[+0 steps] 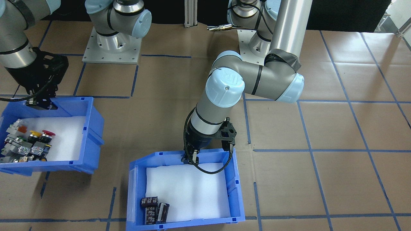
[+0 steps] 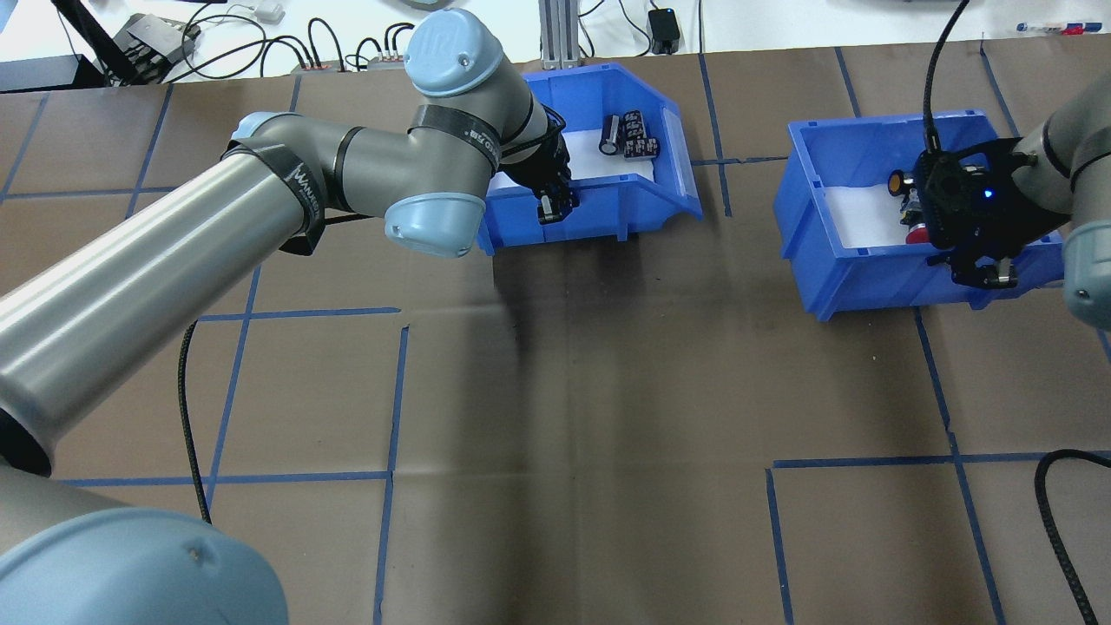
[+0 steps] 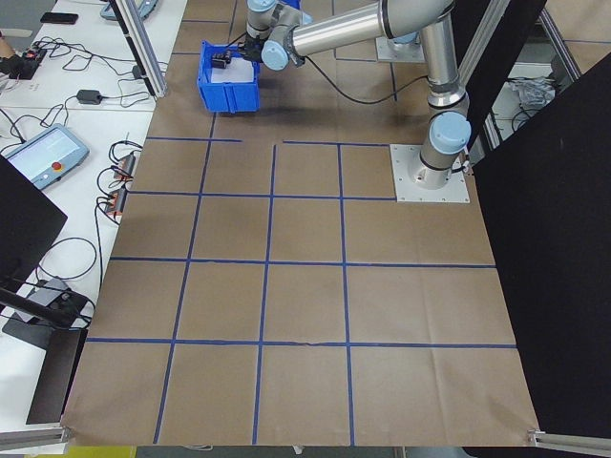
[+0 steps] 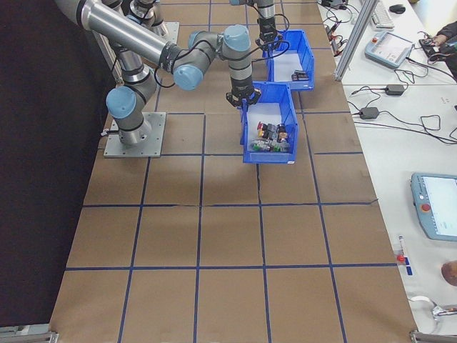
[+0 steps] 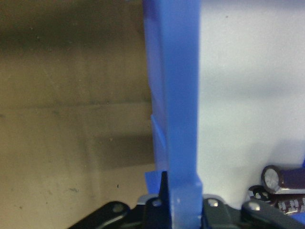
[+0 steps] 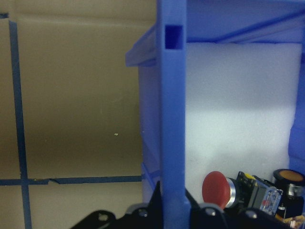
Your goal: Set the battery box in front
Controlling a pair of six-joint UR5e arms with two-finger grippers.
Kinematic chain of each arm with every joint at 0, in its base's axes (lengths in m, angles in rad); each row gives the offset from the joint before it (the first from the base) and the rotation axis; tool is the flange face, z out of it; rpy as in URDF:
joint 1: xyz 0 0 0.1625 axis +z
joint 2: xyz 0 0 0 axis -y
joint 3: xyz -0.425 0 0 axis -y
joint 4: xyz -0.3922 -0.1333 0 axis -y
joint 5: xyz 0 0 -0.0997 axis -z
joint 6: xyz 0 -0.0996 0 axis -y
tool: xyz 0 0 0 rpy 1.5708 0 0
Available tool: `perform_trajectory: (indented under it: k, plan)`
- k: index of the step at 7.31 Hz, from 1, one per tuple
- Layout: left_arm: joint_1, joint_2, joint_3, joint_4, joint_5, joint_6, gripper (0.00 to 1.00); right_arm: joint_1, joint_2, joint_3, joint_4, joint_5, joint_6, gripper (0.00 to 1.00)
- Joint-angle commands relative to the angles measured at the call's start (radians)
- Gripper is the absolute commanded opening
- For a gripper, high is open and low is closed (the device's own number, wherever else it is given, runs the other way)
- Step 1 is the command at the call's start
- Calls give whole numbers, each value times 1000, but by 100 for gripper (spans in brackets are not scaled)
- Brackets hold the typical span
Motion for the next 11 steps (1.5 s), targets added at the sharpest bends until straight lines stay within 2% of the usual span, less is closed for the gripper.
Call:
perform_trajectory:
  k: [1,2,3,4,5,7,8,9,10,11]
  plan:
    - [-4,1,2,-2,40,8,84,0,0,3,-4,0,-1,2]
    - [-6,24,1,-33,37,21,80,0,0,3,-4,0,-2,2]
    - [-4,68,-2,-84,38,69,86,0,0,5,-2,0,2,2]
    - [23,156,-22,-226,44,219,87,0,-4,11,9,0,9,2]
    - [72,229,-3,-401,47,358,88,3,-17,41,10,0,33,2]
    - [175,361,-27,-515,125,695,94,11,-117,181,-5,6,64,2]
    - [219,427,-21,-657,138,913,94,21,-180,242,-5,12,73,2]
    - [273,477,-25,-751,173,1131,94,70,-225,282,-5,8,117,2]
    - [293,508,-29,-786,245,1320,99,136,-239,292,-4,0,190,2]
    - [293,544,-30,-822,321,1511,100,216,-239,293,-4,-8,256,2]
